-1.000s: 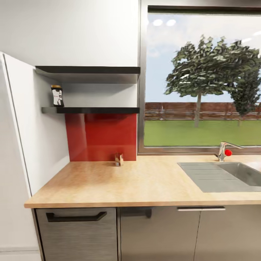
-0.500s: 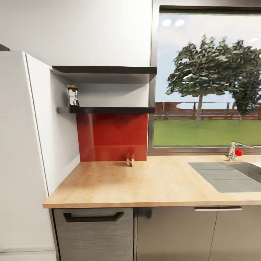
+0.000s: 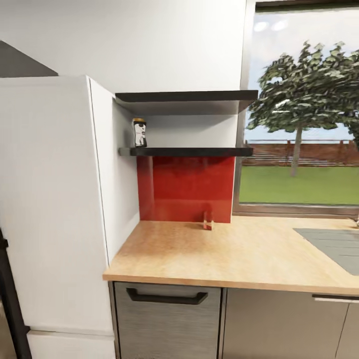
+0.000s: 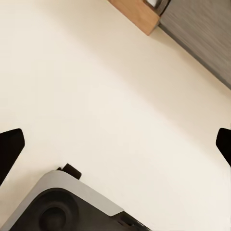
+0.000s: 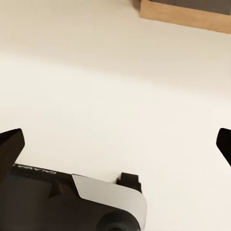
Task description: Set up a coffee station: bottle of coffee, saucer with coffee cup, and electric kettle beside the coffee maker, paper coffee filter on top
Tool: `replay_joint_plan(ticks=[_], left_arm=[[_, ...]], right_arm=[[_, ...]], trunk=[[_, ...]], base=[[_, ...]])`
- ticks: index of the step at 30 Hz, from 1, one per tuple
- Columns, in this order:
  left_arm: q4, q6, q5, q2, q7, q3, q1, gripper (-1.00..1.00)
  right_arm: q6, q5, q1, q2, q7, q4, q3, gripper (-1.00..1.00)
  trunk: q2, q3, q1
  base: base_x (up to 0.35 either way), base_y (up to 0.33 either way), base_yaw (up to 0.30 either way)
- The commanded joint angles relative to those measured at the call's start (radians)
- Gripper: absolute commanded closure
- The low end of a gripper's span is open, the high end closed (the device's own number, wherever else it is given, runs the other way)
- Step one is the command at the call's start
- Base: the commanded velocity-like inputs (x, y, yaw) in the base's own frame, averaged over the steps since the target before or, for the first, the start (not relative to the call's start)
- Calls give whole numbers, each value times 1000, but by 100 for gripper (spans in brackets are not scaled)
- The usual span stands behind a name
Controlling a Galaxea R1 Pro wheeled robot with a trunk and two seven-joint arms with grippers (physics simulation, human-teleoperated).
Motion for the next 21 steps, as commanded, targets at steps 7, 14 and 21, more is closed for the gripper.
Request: replay_joint_plan(ticks=[7, 14, 21], left_arm=[[-1, -3, 11, 0, -5, -5, 0, -100], [-1, -1, 11, 0, -5, -12, 0, -100], [14, 3, 12, -1, -5, -18, 0, -100]], right_arm=[[-6, 3, -1, 0, -2, 3, 3, -100], [-6, 0, -1, 0, -2, 3, 3, -100], [-6, -1, -2, 0, -2, 3, 3, -100]], trunk=[[-1, -1, 0], [34, 14, -19], [83, 36, -46]], base=[[0, 332, 159], [0, 80, 14], [0, 5, 1]])
